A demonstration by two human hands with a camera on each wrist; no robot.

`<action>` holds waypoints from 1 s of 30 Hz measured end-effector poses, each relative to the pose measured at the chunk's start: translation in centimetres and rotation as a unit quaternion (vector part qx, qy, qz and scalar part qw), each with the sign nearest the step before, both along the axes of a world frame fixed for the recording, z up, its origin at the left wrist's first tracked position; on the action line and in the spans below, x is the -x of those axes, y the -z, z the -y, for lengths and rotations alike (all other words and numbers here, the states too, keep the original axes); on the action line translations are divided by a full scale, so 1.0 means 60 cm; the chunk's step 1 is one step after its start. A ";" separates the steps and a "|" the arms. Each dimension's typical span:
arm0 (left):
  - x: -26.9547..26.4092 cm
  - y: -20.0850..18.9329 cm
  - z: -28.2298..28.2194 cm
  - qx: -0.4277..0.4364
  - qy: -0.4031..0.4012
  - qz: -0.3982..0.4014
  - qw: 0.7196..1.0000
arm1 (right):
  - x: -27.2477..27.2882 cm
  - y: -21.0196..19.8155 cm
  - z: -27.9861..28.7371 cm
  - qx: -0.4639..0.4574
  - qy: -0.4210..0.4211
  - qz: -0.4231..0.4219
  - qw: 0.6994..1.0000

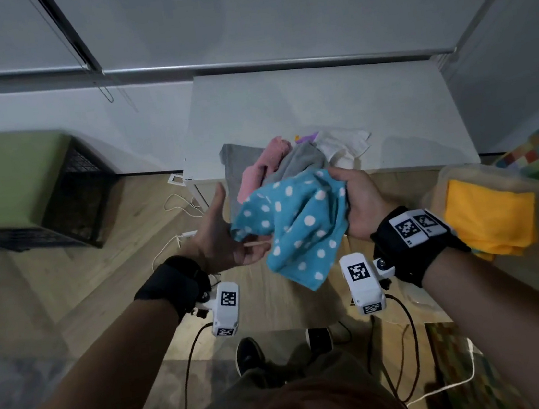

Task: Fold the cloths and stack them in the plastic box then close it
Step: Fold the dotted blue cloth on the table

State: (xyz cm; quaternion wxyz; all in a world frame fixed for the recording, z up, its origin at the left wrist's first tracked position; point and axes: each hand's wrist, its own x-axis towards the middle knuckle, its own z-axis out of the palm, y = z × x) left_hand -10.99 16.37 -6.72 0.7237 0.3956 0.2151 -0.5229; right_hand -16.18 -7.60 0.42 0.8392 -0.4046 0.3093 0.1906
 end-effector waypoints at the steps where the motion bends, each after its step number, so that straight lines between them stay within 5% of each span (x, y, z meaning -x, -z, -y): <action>1: 0.003 -0.004 0.006 -0.003 -0.012 0.015 1.000 | 0.000 0.001 0.000 0.003 0.002 0.004 1.000; 6: 0.004 -0.009 0.016 -0.007 -0.012 0.147 0.989 | -0.004 0.013 0.008 -0.011 0.005 -0.001 1.000; 11: -0.008 -0.018 0.024 -0.012 -0.014 0.185 0.983 | -0.010 0.015 0.015 -0.012 0.005 0.005 1.000; 13: -0.016 -0.021 0.024 -0.029 -0.073 0.166 0.983 | -0.011 0.020 0.018 0.029 -0.036 0.003 0.999; 17: -0.022 -0.019 0.018 -0.122 0.005 0.191 0.974 | -0.005 0.040 0.026 0.182 -0.145 -0.046 0.971; 21: -0.049 -0.001 -0.009 -0.167 -0.134 0.210 0.954 | -0.003 0.061 0.050 0.209 -0.067 -0.047 0.975; 30: -0.042 -0.013 -0.065 -0.204 -0.072 0.313 0.925 | 0.020 0.118 0.095 0.260 0.122 -0.006 0.958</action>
